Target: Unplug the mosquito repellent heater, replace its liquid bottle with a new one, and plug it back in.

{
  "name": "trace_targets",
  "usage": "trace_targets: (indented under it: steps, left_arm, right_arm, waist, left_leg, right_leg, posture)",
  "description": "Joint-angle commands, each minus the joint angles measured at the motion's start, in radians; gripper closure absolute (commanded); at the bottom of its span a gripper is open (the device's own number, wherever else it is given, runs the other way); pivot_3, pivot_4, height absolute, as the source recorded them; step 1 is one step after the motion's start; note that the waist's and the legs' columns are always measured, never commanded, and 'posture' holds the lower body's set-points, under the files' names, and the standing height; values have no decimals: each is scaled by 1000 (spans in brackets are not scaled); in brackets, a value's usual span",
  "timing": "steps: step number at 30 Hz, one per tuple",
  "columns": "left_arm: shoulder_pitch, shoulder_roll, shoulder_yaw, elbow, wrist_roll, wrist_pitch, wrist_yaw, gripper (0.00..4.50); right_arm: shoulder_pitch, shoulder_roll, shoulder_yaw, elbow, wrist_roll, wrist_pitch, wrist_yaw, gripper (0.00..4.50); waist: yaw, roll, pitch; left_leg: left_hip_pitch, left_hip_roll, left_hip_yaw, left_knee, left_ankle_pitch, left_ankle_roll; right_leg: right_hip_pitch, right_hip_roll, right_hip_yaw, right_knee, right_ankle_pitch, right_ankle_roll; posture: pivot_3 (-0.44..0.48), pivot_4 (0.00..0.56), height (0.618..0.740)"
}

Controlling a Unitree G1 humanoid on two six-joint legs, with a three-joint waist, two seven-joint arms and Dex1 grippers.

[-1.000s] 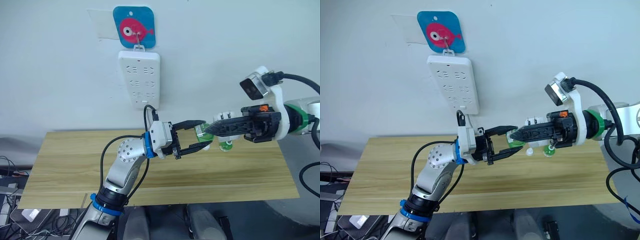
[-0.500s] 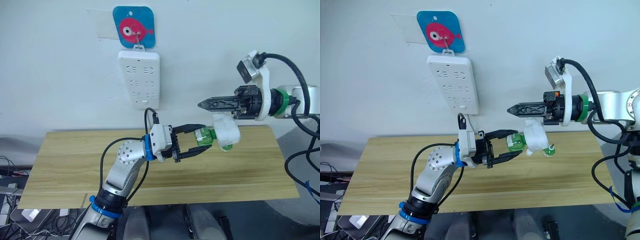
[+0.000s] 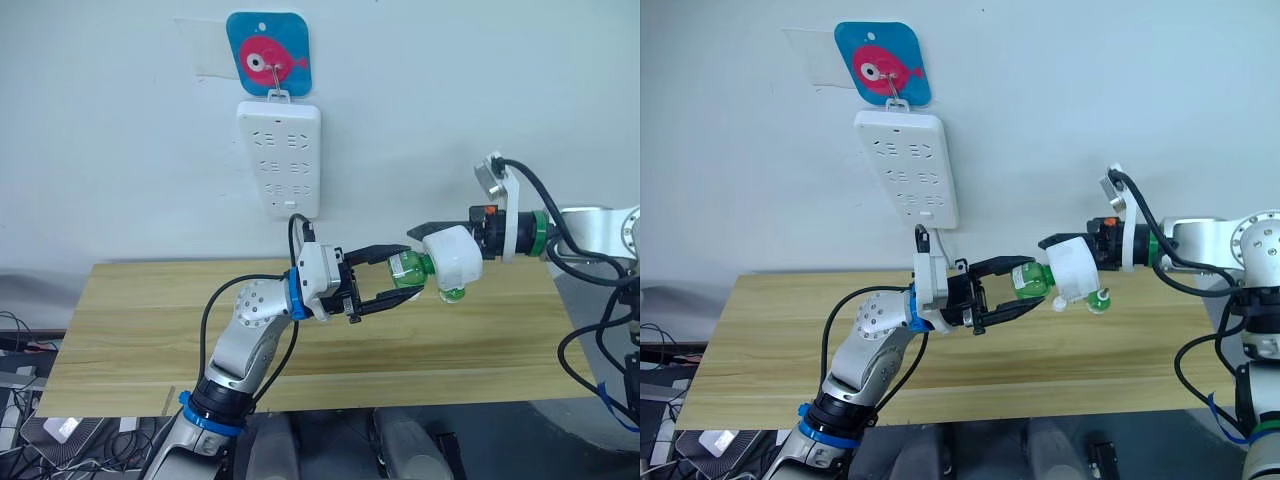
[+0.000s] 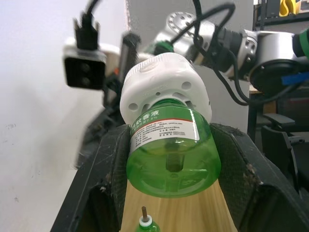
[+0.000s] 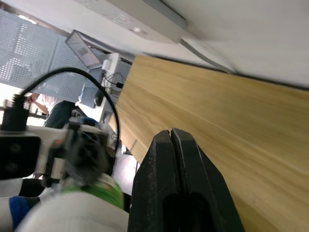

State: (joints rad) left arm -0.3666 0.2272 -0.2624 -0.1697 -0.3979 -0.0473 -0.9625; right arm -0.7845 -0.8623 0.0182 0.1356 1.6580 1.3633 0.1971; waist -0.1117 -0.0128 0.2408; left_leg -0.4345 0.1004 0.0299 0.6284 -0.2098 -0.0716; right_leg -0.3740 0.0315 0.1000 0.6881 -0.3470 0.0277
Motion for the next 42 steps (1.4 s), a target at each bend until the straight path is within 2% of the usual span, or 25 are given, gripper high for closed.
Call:
trace_targets:
  steps: [1, 9, 13, 17, 27, 34, 37, 42]
  left_arm:
    - [-25, -23, 13, -62, -25, -8, 18, 2274]
    - [-24, -23, 13, -48, -7, -12, 24, 2274]
    - [-23, -25, 13, -52, -10, -12, 21, 2274]
    - [-22, -25, 16, -56, -14, -10, 19, 2274]
    - [-26, -5, 16, -58, -16, -35, -23, 2274]
    - [2, 43, 30, -47, -21, -109, -93, 2274]
    - [8, 53, 33, -36, -29, -130, -114, 2274]
    - [6, 64, 48, -16, -43, -144, -143, 2274]
  right_arm:
    - [32, -4, -45, -74, 15, 28, 13, 4475]
    - [99, -20, -60, -162, 136, 18, -53, 4475]
    - [118, -34, -71, -160, 110, 5, -60, 4475]
    - [114, -69, -101, -121, 18, 10, -4, 4475]
    - [136, -175, -156, -77, -253, 8, 262, 4475]
    - [104, -263, -233, -64, -299, 49, 529, 4475]
    - [110, -316, -242, -53, -286, 116, 656, 3920]
    - [152, -384, -221, -138, -367, 74, 844, 2147]
  waist:
    - [0, 0, 0]
    - [-1, 0, 0]
    - [-1, 0, 0]
    - [-1, 0, 0]
    - [0, 0, 0]
    - [0, 1, 1]
    - [0, 1, 1]
    - [-1, 1, 1]
  left_leg:
    - [0, 0, 0, 0, 0, 0]
    - [0, 0, 0, 0, 0, 0]
    - [0, 0, 0, 0, 0, 0]
    - [0, 0, 0, 0, 0, 0]
    - [0, 0, 0, 0, 0, 0]
    - [0, 0, 0, 0, 0, 0]
    - [0, 0, 0, 0, 0, 0]
    - [1, 0, 0, 0, 0, 0]
  right_leg:
    - [0, 0, 0, 0, 0, 0]
    - [0, 0, 0, 0, 0, 0]
    - [0, 0, 0, 0, 0, 0]
    - [0, 0, 0, 0, 0, 0]
    - [0, 0, 0, 0, 0, 0]
    - [0, 0, 0, -1, 0, 0]
    - [0, 0, 0, -2, 0, 0]
    - [1, 0, 0, -1, 0, 0]
  posture:
    - [-189, 247, 740]
    - [-191, 243, 740]
    - [-191, 245, 740]
    - [-191, 247, 740]
    - [-203, 252, 740]
    - [-215, 252, 740]
    - [-219, 251, 740]
    - [-231, 255, 740]
